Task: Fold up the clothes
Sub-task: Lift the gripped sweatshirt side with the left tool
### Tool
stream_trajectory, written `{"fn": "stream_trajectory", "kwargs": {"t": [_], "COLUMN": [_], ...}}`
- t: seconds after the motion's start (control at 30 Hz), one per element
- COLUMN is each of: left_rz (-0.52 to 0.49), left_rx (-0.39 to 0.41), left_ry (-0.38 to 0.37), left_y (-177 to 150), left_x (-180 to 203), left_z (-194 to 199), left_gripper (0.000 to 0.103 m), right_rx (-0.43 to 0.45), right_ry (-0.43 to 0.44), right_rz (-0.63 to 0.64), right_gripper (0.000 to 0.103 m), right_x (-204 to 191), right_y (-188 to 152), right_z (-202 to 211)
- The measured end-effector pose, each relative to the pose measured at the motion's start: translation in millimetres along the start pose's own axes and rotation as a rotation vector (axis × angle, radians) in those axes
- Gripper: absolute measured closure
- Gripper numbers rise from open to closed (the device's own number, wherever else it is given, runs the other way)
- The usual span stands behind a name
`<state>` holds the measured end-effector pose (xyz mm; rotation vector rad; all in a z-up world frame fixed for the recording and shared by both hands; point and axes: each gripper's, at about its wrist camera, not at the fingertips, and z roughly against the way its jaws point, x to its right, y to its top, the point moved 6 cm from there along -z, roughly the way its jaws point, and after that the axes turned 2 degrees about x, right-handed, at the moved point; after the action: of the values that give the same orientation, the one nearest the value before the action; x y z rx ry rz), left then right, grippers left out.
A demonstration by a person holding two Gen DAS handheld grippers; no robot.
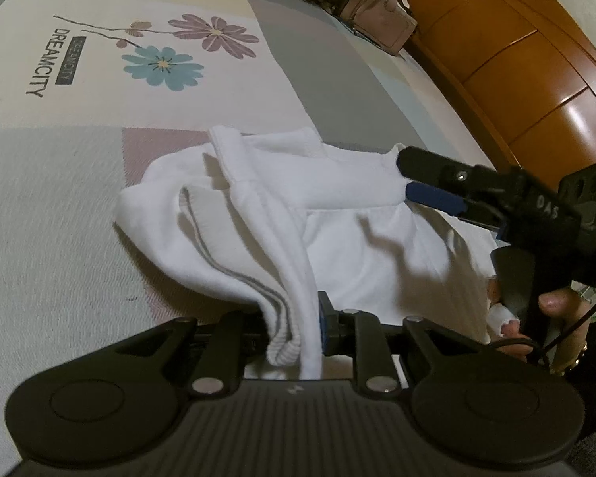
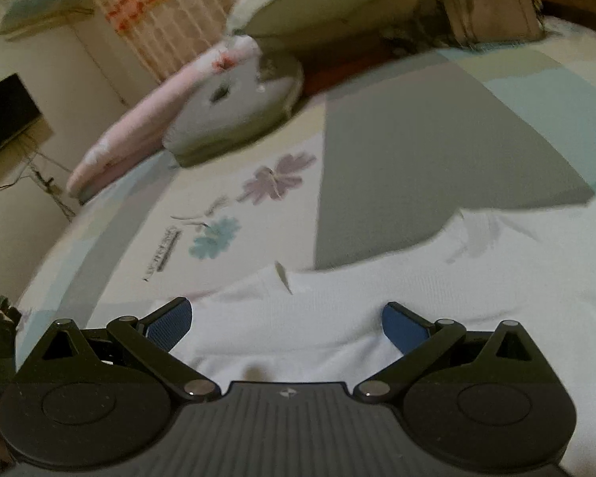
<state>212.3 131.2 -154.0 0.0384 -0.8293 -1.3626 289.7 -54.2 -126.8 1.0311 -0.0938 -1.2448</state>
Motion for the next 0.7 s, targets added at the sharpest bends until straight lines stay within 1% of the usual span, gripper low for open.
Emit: {"fn": "stream_trajectory", "kwargs": {"t": [0.1, 0.17, 0.27, 0.33, 0.4, 0.53, 0.6, 0.7], "left_rz": [0.001, 0.0, -0.007, -0.012, -0.017, -0.029, -0.03, -0.035], "left_rx": [0.001, 0.003, 0.005, 0.005, 0.006, 0.011, 0.014, 0.018], "left_ry": [0.003, 0.008, 0.015, 0.019, 0.024, 0.035, 0.038, 0.043], "left_y": [0, -1, 0, 0, -1, -1, -1, -1], "left_x": [0, 1, 1, 2, 3, 5, 5, 6], "left_z": [0, 1, 1, 1, 1, 1, 1, 2], "left_gripper": [0.083, 0.083, 0.083, 0.083, 0.083, 0.083, 0.083, 0.083], "right_rx": [-0.026, -0.027, -0.022, -0.034, -0.079, -0.076, -0.091, -0.122], "right_ry": [-0.025, -0.023, 0.008, -0.002, -0.024, -0.041, -0.042, -0.064], "right_rz": [0.024, 0.005, -0.042, -0.028, -0.038, -0.053, -0.058, -0.05], "right_gripper": [0.0, 0.0, 0.0, 0.0, 0.0, 0.0, 0.0, 0.0], "right_x": [-1, -3, -9, -12, -11, -15, -18, -18], "right_y": [-4, -8, -17, -28, -41, -57, -65, -83], "right_z": [-5, 5, 30, 37, 36, 53, 62, 72]}}
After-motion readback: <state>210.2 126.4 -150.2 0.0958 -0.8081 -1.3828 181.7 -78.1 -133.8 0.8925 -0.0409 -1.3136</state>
